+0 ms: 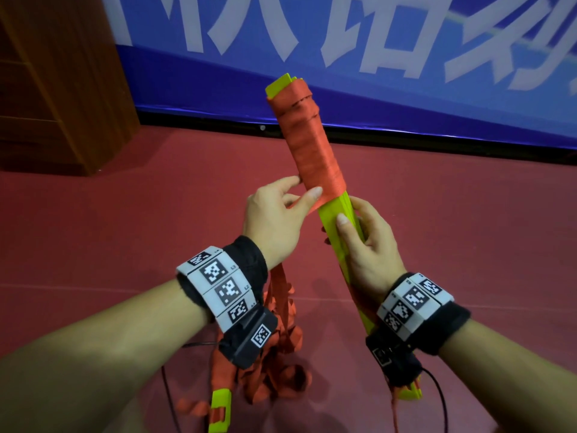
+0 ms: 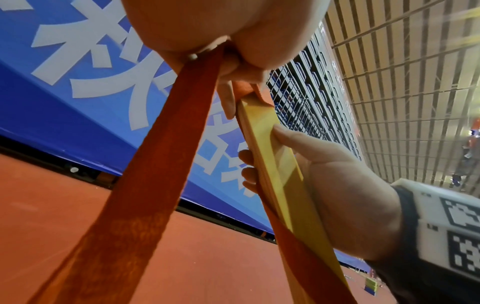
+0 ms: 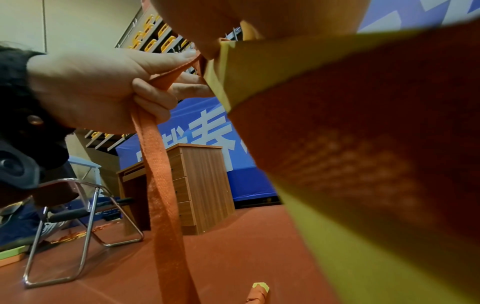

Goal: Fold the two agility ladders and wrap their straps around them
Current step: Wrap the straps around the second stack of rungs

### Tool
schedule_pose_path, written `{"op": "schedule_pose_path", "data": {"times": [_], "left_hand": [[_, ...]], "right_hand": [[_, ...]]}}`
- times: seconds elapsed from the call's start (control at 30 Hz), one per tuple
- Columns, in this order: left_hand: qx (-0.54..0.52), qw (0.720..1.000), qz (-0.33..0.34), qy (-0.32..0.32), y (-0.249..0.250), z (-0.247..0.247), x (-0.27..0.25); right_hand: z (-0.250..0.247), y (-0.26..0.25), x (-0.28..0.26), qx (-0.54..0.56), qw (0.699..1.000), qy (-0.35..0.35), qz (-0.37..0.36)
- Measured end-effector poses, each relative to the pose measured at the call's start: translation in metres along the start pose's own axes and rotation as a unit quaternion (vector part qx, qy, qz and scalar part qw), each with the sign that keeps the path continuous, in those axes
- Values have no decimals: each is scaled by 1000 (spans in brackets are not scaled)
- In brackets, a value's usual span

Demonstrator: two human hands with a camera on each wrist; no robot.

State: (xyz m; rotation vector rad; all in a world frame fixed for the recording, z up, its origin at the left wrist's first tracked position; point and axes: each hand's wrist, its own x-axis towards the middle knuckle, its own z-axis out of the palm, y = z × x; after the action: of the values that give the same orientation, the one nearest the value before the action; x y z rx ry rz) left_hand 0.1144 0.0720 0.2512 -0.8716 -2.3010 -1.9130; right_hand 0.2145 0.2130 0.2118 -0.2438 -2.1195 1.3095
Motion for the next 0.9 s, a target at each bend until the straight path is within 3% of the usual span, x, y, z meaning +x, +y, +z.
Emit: {"op": "schedule_pose_path", "data": {"times": [0.33,0.43,0.53,0.77,0.9], "left_hand": [[-51,996,-13,-76,-8,0,-2],[-64,995,-14,-81,-8,3,-4],[-70,995,-22,-73,-5,8,-8],[-63,997,-33,-16,-4,20,-9],[-57,998,-35,-3,-5,22,-9]], "right_hand": [[-2,-5,-3,16,999,-38,-1],[-2,-6,-4,-57,997,-44,9],[-2,-6,-2,-158,986,-47,15],[-5,-5,1,-219,975,-39,21],[-3,-7,-2,-259,965,0,44]]}}
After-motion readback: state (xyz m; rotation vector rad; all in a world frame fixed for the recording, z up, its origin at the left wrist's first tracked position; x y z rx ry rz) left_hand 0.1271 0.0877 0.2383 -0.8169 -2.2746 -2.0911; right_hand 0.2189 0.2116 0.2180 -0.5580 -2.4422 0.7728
